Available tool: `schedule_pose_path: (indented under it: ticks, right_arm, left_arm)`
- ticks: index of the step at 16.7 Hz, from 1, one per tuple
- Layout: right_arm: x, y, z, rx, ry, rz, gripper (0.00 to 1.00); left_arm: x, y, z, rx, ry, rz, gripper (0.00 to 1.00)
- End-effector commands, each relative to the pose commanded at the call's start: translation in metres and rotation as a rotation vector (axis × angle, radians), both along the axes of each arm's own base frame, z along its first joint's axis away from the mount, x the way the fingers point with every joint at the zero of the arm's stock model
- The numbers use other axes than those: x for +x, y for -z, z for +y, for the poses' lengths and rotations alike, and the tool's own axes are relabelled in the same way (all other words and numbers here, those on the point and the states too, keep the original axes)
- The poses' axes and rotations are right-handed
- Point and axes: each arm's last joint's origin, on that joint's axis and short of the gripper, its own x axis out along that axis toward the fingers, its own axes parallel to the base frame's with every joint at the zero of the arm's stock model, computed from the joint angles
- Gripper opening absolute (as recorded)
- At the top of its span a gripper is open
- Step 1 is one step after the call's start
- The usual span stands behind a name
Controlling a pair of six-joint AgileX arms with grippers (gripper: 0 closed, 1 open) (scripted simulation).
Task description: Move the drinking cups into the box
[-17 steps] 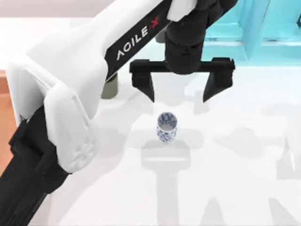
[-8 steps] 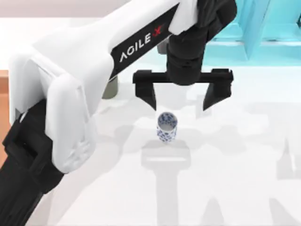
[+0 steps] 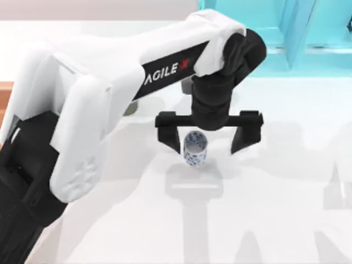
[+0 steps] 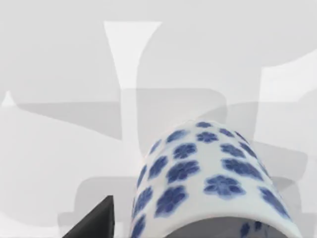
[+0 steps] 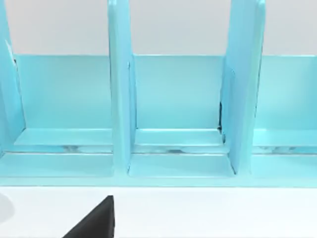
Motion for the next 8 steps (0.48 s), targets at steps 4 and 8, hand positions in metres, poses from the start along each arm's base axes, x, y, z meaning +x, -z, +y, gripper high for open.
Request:
schedule_pose_path:
  ticks: [4, 8]
  right_arm:
    - [0.0000, 0.0000, 0.0000, 0.000, 0.000, 0.000, 1.00]
    - [0.0000, 0.0000, 0.0000, 0.000, 0.000, 0.000, 1.00]
  left_arm:
    - [-0.0010, 0.0048, 0.0007, -0.001, 0.000, -0.001, 1.00]
    - [-0.0010, 0.0048, 0.0007, -0.001, 0.000, -0.001, 0.85]
